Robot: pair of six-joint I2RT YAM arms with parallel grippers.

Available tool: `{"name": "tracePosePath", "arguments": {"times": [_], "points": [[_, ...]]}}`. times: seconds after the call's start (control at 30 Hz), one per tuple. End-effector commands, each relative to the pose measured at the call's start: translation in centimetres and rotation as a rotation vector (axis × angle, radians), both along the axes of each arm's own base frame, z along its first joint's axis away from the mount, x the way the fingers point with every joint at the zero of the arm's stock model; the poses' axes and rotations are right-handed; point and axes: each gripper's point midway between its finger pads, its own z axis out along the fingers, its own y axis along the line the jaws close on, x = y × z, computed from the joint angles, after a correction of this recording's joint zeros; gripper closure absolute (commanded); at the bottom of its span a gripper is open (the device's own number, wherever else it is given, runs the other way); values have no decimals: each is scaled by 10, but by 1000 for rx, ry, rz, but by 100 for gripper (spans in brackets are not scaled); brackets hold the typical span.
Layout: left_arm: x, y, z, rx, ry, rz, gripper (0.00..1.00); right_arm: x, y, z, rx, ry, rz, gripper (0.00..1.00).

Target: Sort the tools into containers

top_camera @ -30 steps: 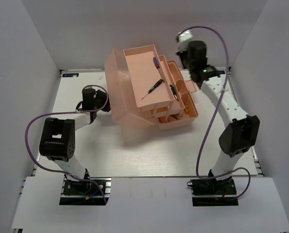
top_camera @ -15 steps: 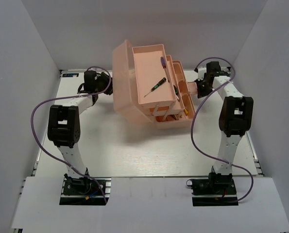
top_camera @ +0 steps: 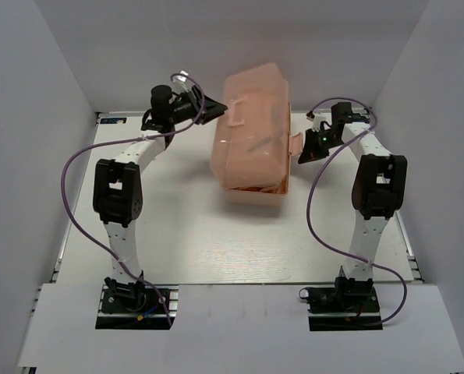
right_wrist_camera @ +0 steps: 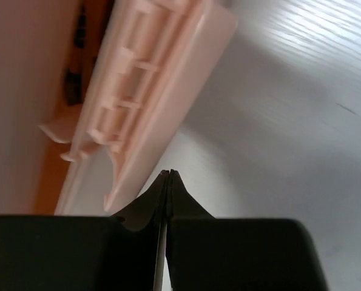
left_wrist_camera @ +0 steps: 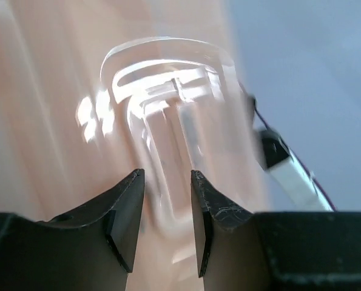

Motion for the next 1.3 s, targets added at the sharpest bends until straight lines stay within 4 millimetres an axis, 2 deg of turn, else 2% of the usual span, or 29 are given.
{"name": "tracePosePath", "arguments": {"times": [0.0,0.13,0.17,0.2,0.23,0.27,0.3,0.33,0.37,0.4,0.43,0.47,0.5,0.57,0.6,0.63,0.67,0.7,0.73,0.77,0.83,0.97,1.13,1.17,1.23,1.27], "points": [[-43,-41,8,-19,8,-215,53,-4,42,29,149,-14,75,100],[-58,-58,-4,-22,38,-272,53,-2,32,28,103,-34,55,100],[-61,-57,2,-25,18,-272,53,0,27,36,82,-60,43,100],[-64,-55,13,-27,1,-255,54,2,15,27,12,-71,5,100],[-59,-46,17,-19,-15,-207,54,2,11,25,-22,-78,-9,100],[-57,-38,21,-4,-12,-169,54,4,4,39,-56,-124,-38,97],[-57,-34,27,18,-25,-133,53,10,-21,24,-186,-144,-111,89],[-52,-16,47,47,-62,-26,52,7,-29,20,-221,-147,-132,71],[-52,-1,40,132,-64,25,52,17,-41,46,-268,-254,-181,69],[-52,7,48,177,-87,71,52,13,-49,39,-304,-251,-198,69],[-45,25,48,233,-85,170,52,15,-55,42,-332,-282,-195,67],[-55,34,60,278,-120,202,51,19,-56,52,-334,-320,-198,67],[-59,45,54,311,-99,225,51,23,-55,60,-330,-347,-190,67],[-70,53,34,370,-73,237,51,25,-47,64,-289,-359,-146,67],[-80,53,14,387,-34,204,51,29,-43,70,-268,-371,-135,67],[-88,52,4,391,-6,185,52,34,-31,77,-213,-381,-104,66],[-92,52,-8,404,7,168,54,33,-27,69,-201,-347,-95,66],[-105,40,-27,408,30,106,54,40,-22,76,-183,-362,-87,66],[-110,38,-34,400,39,80,54,44,-17,61,-159,-328,-71,66],[-123,27,-44,373,50,15,55,55,-10,77,-143,-359,-86,66],[-131,19,-55,353,65,-32,57,66,-11,72,-146,-358,-103,66],[-140,7,-75,366,101,-82,57,92,-7,86,-183,-445,-126,66],[-146,-15,-90,366,114,-164,57,100,-11,96,-196,-489,-167,64],[-146,-17,-86,358,105,-172,57,101,-12,96,-201,-495,-173,64],[-148,-22,-95,358,118,-193,57,99,-16,94,-211,-495,-184,64],[-151,-28,-90,349,106,-216,57,99,-18,95,-212,-502,-189,64]]}}
